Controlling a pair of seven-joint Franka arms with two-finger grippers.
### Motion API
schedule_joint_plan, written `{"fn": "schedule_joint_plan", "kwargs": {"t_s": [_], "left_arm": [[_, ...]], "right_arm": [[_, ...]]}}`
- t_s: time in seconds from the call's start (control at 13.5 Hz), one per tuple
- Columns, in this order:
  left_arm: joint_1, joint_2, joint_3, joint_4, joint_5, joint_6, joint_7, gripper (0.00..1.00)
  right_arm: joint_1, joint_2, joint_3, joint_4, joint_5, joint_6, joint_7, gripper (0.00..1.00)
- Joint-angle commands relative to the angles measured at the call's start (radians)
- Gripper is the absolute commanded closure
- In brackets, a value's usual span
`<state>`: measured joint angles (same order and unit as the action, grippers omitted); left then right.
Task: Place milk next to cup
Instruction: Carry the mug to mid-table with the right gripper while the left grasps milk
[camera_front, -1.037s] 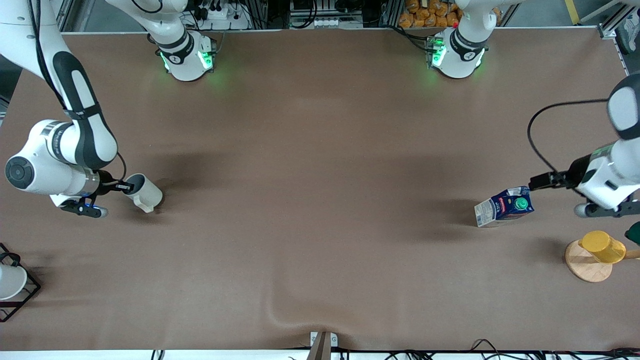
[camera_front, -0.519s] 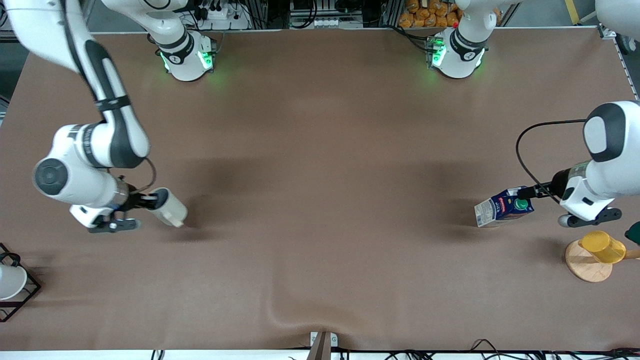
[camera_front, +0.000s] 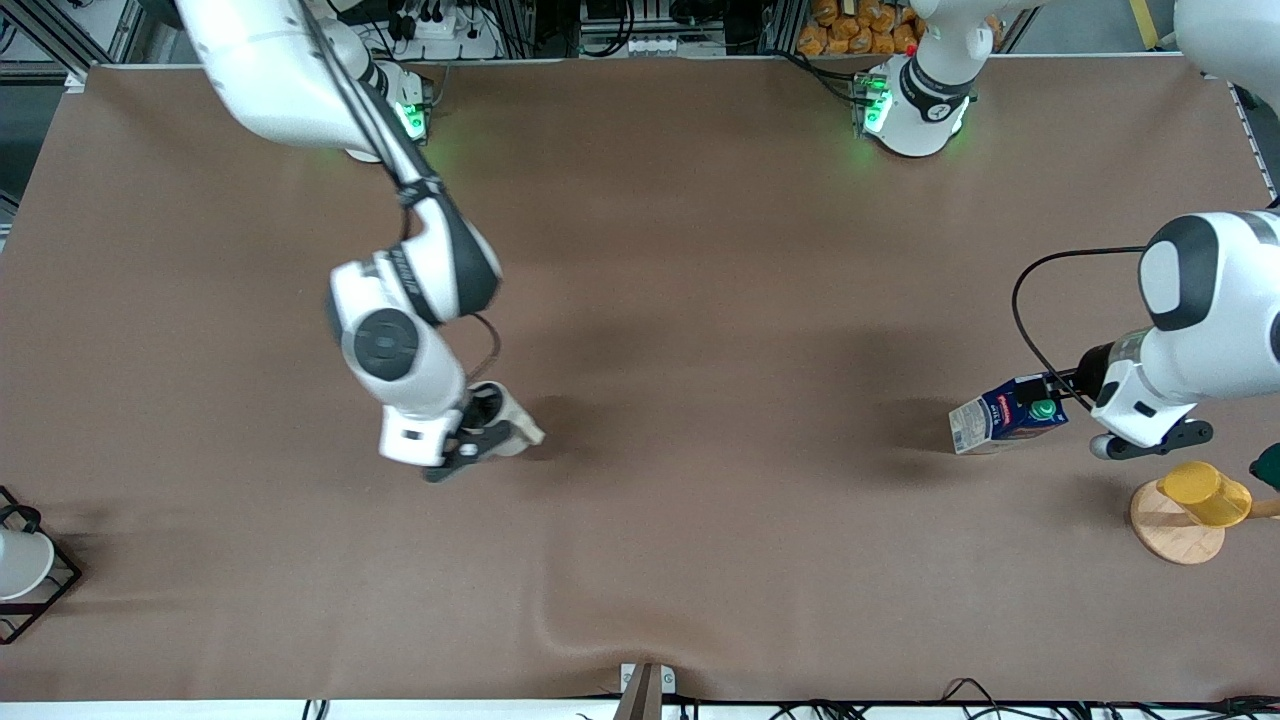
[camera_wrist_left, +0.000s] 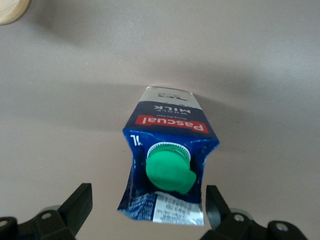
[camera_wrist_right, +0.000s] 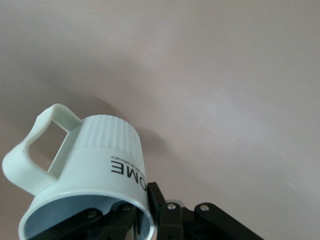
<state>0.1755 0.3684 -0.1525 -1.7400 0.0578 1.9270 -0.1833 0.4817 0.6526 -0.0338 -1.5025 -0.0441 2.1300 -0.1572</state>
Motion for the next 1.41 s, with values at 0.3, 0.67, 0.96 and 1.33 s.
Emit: {"fn": "schedule_joint_plan", "kwargs": {"t_s": [0.3,0.67,0.96,1.33], "left_arm": [[-0.004,0.038,-0.002,0.007,0.046,0.020,-0.015,0.11],[-0.010,0.053,0.002,0.045,0.050,0.018,-0.027,0.49],[-0.011,0.047,0.001,0.051,0.057,0.014,-0.062,0.69],[-0.028,0.015,-0.012,0.161,0.059,-0.139,-0.073,0.64]], "right_arm": [[0.162,0.229,-0.006,0.335,-0.019,-0.030,-0.027,1.00],[0.255,0.234,0.008,0.340,-0.023,-0.073,-0.016,1.00],[0.281,0.237,0.006,0.337,-0.026,-0.074,-0.010,1.00],[0.284,0.228,0.008,0.347,-0.026,-0.073,-0.005,0.00]]}}
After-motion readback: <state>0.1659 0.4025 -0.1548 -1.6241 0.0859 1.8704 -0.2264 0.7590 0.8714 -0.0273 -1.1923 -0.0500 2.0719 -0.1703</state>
